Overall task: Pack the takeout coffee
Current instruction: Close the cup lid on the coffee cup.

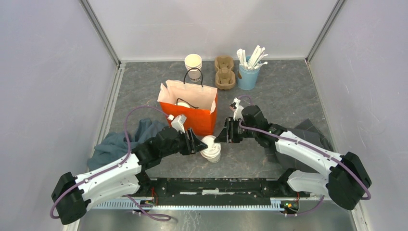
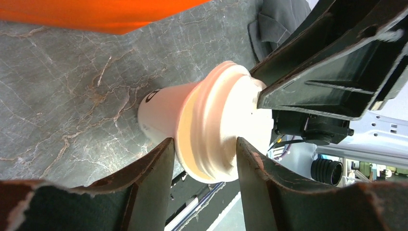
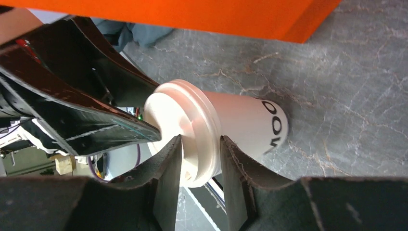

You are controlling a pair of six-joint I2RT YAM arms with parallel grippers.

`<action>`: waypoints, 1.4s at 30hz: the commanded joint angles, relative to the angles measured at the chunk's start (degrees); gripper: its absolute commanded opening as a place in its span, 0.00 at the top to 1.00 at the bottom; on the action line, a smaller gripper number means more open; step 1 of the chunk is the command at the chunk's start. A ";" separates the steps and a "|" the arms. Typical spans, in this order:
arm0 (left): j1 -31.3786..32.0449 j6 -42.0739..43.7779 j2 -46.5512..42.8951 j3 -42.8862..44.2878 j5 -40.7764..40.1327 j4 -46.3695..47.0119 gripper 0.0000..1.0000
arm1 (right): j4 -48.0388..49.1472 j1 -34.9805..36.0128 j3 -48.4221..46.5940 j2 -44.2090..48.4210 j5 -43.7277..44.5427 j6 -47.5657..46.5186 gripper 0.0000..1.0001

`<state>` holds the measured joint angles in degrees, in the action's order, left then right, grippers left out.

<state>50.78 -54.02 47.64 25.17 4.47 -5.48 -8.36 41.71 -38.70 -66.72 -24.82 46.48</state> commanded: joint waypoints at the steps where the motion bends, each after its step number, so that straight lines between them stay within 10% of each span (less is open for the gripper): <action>1: 0.20 -0.13 0.21 0.92 0.33 0.90 0.43 | -0.35 0.93 -4.58 -0.84 1.70 -0.52 0.60; 19: 0.19 -0.03 1.44 1.49 0.13 0.04 0.46 | -4.28 2.14 -4.61 -0.69 4.03 -4.22 0.56; 27: 0.19 0.23 0.58 1.29 -0.29 -1.38 0.54 | -3.75 0.81 -1.94 2.14 1.26 -4.10 0.31; 42: 0.20 -1.08 0.32 -1.01 -1.43 -4.49 0.60 | 27.53 -0.73 19.43 2.82 -7.05 4.84 0.38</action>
<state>50.87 -54.02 48.58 25.15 4.60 -7.49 6.46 41.82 -25.34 -64.23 -30.11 49.08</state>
